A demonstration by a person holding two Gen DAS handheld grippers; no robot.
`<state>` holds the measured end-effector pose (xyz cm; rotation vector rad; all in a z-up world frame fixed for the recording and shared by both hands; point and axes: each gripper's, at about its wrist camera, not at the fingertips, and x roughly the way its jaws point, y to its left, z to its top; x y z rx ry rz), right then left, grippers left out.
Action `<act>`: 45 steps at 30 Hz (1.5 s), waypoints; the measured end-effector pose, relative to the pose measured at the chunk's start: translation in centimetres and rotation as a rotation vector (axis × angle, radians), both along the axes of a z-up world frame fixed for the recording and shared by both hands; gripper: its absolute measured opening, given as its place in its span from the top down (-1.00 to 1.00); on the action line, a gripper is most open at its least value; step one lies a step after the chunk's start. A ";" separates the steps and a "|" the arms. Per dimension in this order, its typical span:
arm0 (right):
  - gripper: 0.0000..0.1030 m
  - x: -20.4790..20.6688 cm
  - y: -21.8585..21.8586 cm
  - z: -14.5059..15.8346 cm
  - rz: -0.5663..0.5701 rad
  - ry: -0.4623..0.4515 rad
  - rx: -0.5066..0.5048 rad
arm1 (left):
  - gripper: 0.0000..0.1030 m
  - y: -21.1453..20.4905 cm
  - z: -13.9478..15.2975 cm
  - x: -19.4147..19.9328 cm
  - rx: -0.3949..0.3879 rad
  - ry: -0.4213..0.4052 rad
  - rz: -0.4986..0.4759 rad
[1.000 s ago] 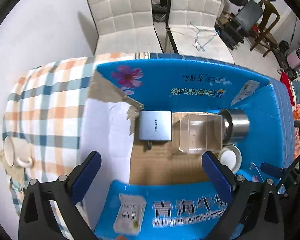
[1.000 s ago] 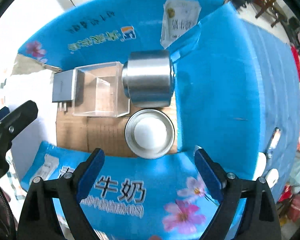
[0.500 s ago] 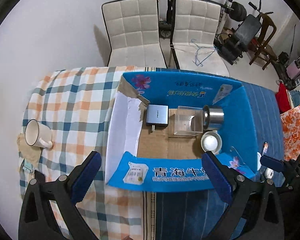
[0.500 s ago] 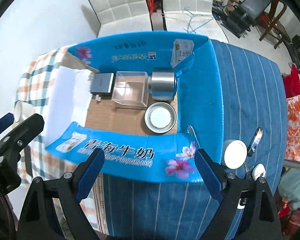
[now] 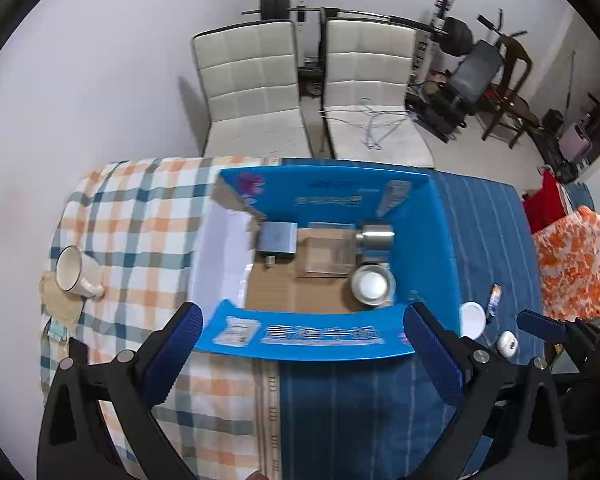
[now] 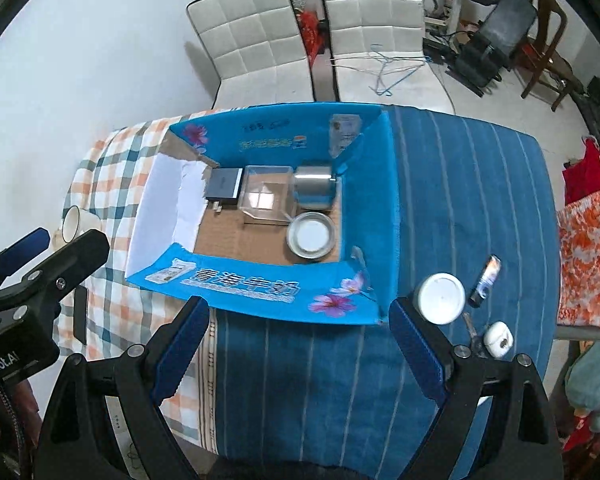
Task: Organize rigid objects
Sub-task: 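Grasp the white round container with the left gripper while the right gripper grasps the white tape roll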
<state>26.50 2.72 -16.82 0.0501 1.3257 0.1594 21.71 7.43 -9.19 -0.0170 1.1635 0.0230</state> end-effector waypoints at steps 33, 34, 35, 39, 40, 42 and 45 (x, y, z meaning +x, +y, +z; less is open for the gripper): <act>-0.73 -2.6 -29.9 -22.0 -0.491 0.343 -0.029 | -0.86 -31.2 -26.3 5.1 0.165 0.497 -0.382; -0.72 -2.5 -30.0 -22.4 -0.497 0.342 -0.022 | -0.86 -31.1 -26.7 5.1 0.148 0.516 -0.374; -0.63 -2.4 -30.1 -22.8 -0.502 0.346 -0.030 | -0.86 -31.1 -27.2 5.1 0.134 0.541 -0.367; -0.36 -2.3 -29.9 -23.1 -0.482 0.325 -0.079 | -0.38 -30.8 -28.2 4.7 0.085 0.564 -0.343; -0.27 -2.4 -29.7 -22.9 -0.477 0.314 -0.093 | -0.35 -30.9 -28.2 4.5 0.092 0.554 -0.346; -0.18 -2.5 -29.8 -22.7 -0.478 0.301 -0.107 | -0.28 -31.0 -28.1 4.1 0.089 0.544 -0.351; -0.17 -2.8 -30.7 -22.7 -0.496 0.295 -0.105 | -0.27 -30.9 -27.8 3.7 0.085 0.527 -0.348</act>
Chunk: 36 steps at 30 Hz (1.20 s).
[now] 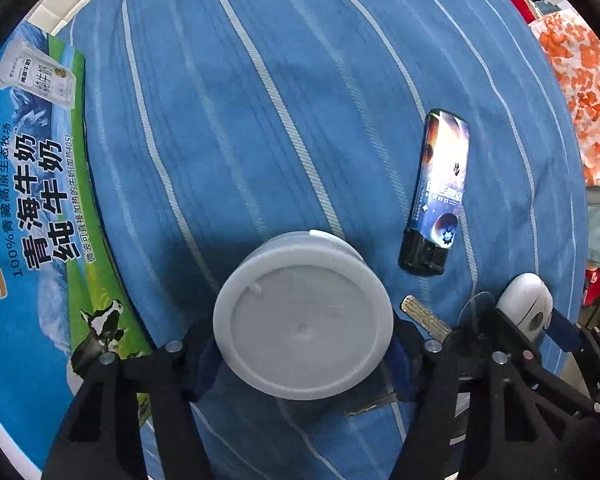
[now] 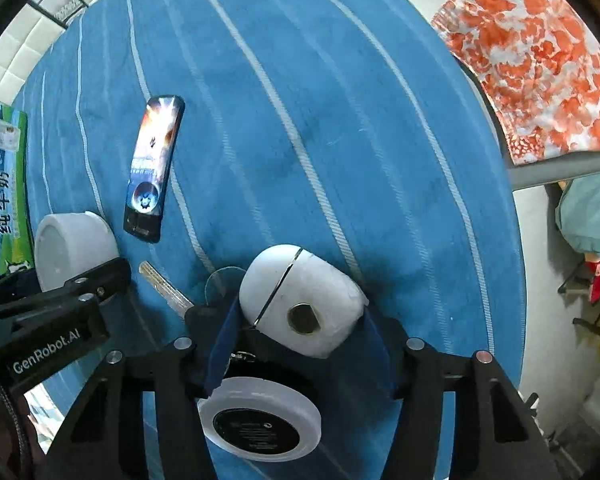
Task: Organize rigid objects
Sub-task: 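Grasp the white round container with the left gripper while the right gripper grasps the white tape roll, then carry the white container and tape roll with both grippers into the blue box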
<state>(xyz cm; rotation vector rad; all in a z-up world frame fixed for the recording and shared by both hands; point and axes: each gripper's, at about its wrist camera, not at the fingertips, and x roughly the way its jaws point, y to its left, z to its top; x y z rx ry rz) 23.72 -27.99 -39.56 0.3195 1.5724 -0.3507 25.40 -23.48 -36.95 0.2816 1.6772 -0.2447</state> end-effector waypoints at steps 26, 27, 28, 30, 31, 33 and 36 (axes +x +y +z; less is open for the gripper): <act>-0.16 -1.2 2.4 12.4 0.072 -0.178 -0.021 | -0.27 5.6 16.7 -2.4 -0.230 -0.300 0.000; -0.16 -1.2 3.1 13.3 0.084 -0.194 -0.016 | -0.27 6.9 17.4 -2.1 -0.230 -0.321 0.008; -0.16 -1.1 3.9 14.1 0.099 -0.211 -0.014 | -0.27 8.3 18.7 -2.3 -0.232 -0.348 0.021; -0.16 -0.9 6.4 16.0 0.138 -0.245 -0.005 | -0.27 10.5 20.1 -2.2 -0.229 -0.378 0.041; -0.16 -0.8 7.6 16.8 0.154 -0.261 0.002 | -0.27 11.7 21.0 -2.2 -0.227 -0.397 0.057; -0.16 -0.5 10.5 18.4 0.201 -0.300 0.016 | -0.27 14.2 22.6 -2.4 -0.220 -0.429 0.091; -0.16 0.1 14.5 20.3 0.261 -0.343 0.033 | -0.27 17.0 24.0 -2.6 -0.207 -0.468 0.136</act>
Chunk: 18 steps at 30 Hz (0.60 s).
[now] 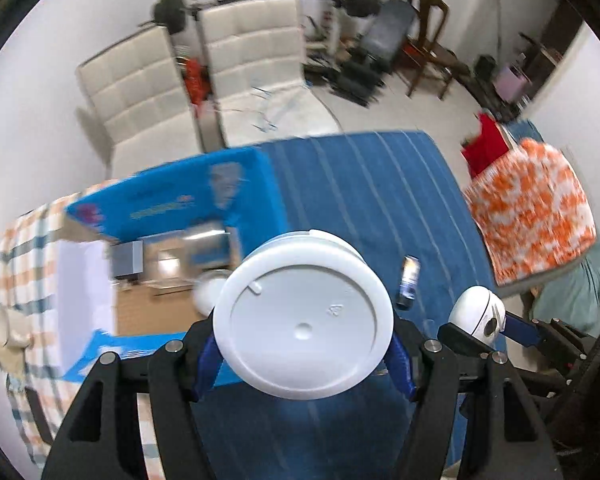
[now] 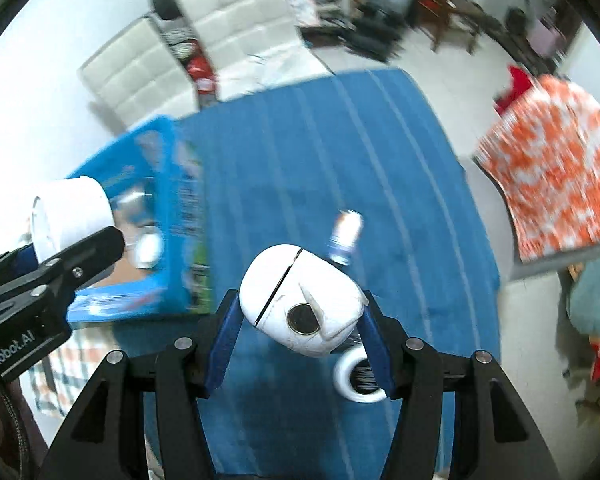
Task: Organize rigid objects
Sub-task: 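Carry the white container and tape roll with both grippers into the blue box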
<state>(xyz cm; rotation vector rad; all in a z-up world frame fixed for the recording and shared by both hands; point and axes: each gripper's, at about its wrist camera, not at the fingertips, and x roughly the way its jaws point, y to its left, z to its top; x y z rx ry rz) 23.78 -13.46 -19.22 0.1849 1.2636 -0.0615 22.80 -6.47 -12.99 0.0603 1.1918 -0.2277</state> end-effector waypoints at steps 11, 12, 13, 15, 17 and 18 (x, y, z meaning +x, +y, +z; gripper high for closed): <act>-0.16 0.8 12.6 3.7 0.201 -0.075 0.035 | -0.27 10.7 2.8 -2.1 -0.001 -0.037 0.185; -0.16 0.9 13.4 3.6 0.214 -0.076 0.036 | -0.27 11.4 2.8 -2.2 -0.002 -0.037 0.196; -0.16 0.9 14.3 3.5 0.229 -0.074 0.036 | -0.27 12.2 2.8 -2.3 -0.005 -0.038 0.210; -0.16 1.1 16.0 3.0 0.252 -0.068 0.034 | -0.27 13.2 2.6 -2.5 -0.007 -0.033 0.223; -0.16 1.4 17.6 2.5 0.270 -0.056 0.037 | -0.27 14.5 2.2 -2.6 -0.012 -0.023 0.238; -0.16 1.5 18.3 2.1 0.274 -0.053 0.038 | -0.27 15.2 1.8 -2.6 -0.011 -0.016 0.244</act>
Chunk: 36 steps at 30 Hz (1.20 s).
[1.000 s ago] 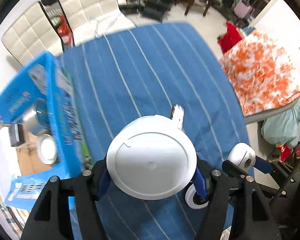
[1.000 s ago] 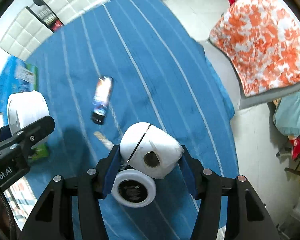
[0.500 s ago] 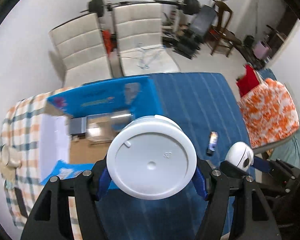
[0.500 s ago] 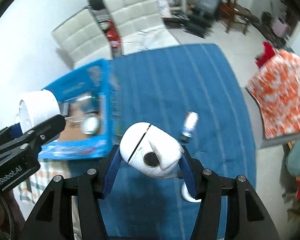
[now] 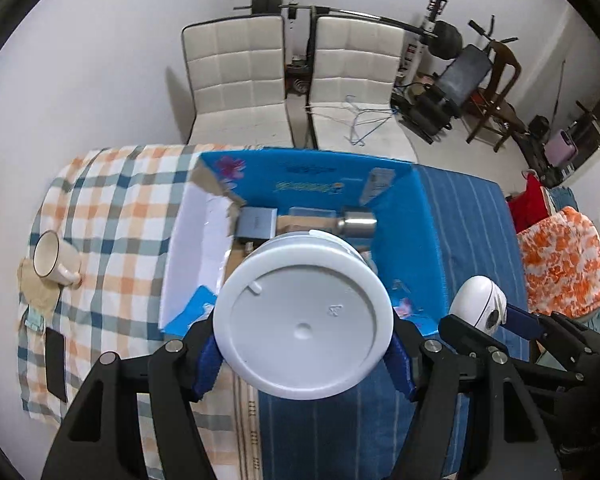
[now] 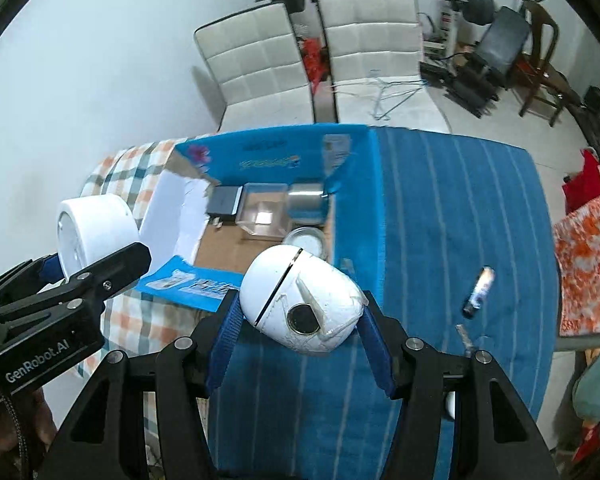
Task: Organize rigid objects
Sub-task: 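Carry the white container and tape roll with both grippers into the blue box, then lower the container and tape roll into the blue box and open both grippers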
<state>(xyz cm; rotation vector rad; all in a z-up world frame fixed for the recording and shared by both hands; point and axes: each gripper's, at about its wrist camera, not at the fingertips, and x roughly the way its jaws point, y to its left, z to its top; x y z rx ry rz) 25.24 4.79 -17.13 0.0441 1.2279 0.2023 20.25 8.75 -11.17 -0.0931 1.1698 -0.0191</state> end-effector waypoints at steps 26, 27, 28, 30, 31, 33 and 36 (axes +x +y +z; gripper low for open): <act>-0.17 10.4 9.1 -20.0 -0.060 0.220 0.031 | -0.27 7.0 -17.1 10.1 -0.078 0.373 -0.046; -0.17 10.6 8.9 -20.2 -0.066 0.229 0.040 | -0.27 6.8 -17.0 10.3 -0.073 0.378 -0.049; -0.17 10.9 8.6 -20.6 -0.079 0.240 0.050 | -0.27 6.6 -17.1 10.4 -0.072 0.384 -0.055; -0.17 11.3 8.3 -21.2 -0.084 0.254 0.066 | -0.27 6.4 -17.4 10.7 -0.084 0.405 -0.056; -0.17 11.5 8.1 -21.5 -0.087 0.265 0.073 | -0.27 6.3 -17.8 10.9 -0.098 0.427 -0.054; -0.17 11.7 7.9 -22.0 -0.089 0.281 0.076 | -0.28 6.3 -18.6 11.0 -0.120 0.460 -0.055; -0.18 11.9 7.9 -23.2 -0.083 0.313 0.059 | -0.28 6.3 -19.7 10.8 -0.133 0.498 -0.055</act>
